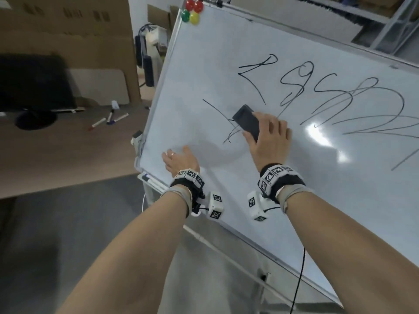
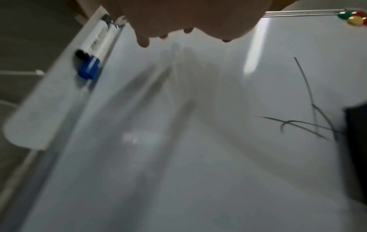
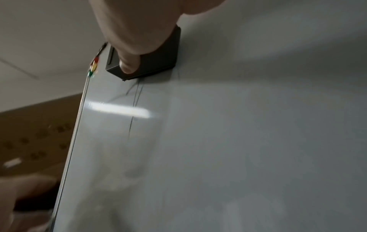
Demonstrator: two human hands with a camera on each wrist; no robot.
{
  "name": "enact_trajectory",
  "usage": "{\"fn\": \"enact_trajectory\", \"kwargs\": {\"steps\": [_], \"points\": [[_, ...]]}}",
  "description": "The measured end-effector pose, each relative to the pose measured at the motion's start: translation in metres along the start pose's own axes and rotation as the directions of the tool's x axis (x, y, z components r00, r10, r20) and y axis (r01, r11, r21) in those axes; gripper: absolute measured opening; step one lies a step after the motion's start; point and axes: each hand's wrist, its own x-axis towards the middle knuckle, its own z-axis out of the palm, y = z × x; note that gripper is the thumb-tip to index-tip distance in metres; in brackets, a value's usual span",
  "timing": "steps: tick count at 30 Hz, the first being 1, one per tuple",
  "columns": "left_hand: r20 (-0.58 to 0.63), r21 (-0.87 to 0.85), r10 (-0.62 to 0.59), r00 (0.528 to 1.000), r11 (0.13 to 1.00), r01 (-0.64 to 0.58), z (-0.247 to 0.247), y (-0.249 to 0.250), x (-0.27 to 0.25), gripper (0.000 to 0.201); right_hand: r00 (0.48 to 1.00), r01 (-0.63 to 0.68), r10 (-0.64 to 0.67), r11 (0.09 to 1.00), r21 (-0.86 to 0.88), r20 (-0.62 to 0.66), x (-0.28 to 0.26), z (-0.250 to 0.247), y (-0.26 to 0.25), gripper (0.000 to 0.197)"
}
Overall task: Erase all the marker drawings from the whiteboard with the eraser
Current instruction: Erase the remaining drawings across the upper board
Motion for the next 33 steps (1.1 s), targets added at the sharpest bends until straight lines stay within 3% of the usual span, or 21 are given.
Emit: {"fn": "enact_trajectory", "kwargs": {"steps": [2,5,8,10,15,17,19,22,24,28,33], "points": [[0.024,0.008,-0.017,1.0,1.0,0.016,0.009,0.014,-0.009,0.066,0.999,-0.022,0.021,0.999,-0.026,-0.038,0.016,-0.011,0.013,0.05],[0.09,-0.005,-0.03,0.996,1.0,0.03,0.028,0.022,-0.015,0.068,0.995,0.087,-0.087,0.996,-0.02,-0.049,0.008,-0.013,0.025,0.047],[0.12,0.005,-0.027,0.992,1.0,0.027,0.039,0.011,-0.019,0.068,0.958,0.27,-0.276,0.96,0.077,0.083,-0.027,-0.001,0.029,0.046],[0.132,0.006,-0.027,0.991,1.0,0.026,0.039,0.005,-0.02,0.068,0.935,0.312,-0.323,0.946,0.091,0.147,-0.031,0.001,0.028,0.047],[0.096,-0.015,-0.068,0.993,0.997,0.07,0.025,0.019,-0.014,0.069,0.993,0.119,-0.119,0.993,0.019,0.007,0.04,-0.008,0.017,0.051],[0.094,-0.021,-0.024,0.995,0.999,0.026,0.02,0.028,-0.006,0.067,0.992,0.129,-0.129,0.991,0.031,-0.008,0.045,-0.003,0.003,0.05],[0.108,-0.023,-0.019,0.994,1.0,0.022,0.021,0.032,0.001,0.066,0.983,0.17,-0.174,0.983,0.07,0.054,0.027,0.01,-0.012,0.052],[0.128,-0.01,-0.017,0.992,1.0,0.019,0.018,0.033,0.004,0.064,0.922,0.32,-0.334,0.942,0.1,0.195,-0.009,0.033,-0.02,0.055],[0.143,0.011,-0.015,0.99,1.0,0.013,0.016,0.031,0.009,0.066,0.904,0.348,-0.361,0.933,0.094,0.229,-0.01,0.032,-0.019,0.054],[0.198,0.025,-0.01,0.98,1.0,0.005,0.011,0.029,0.018,0.077,0.971,0.231,-0.23,0.973,0.005,0.063,0.046,0.018,-0.011,0.052],[0.172,0.034,-0.045,0.984,0.999,0.039,0.019,0.034,0.029,0.087,0.978,0.211,-0.211,0.977,0.031,-0.011,0.067,0.032,-0.031,0.051]]}}
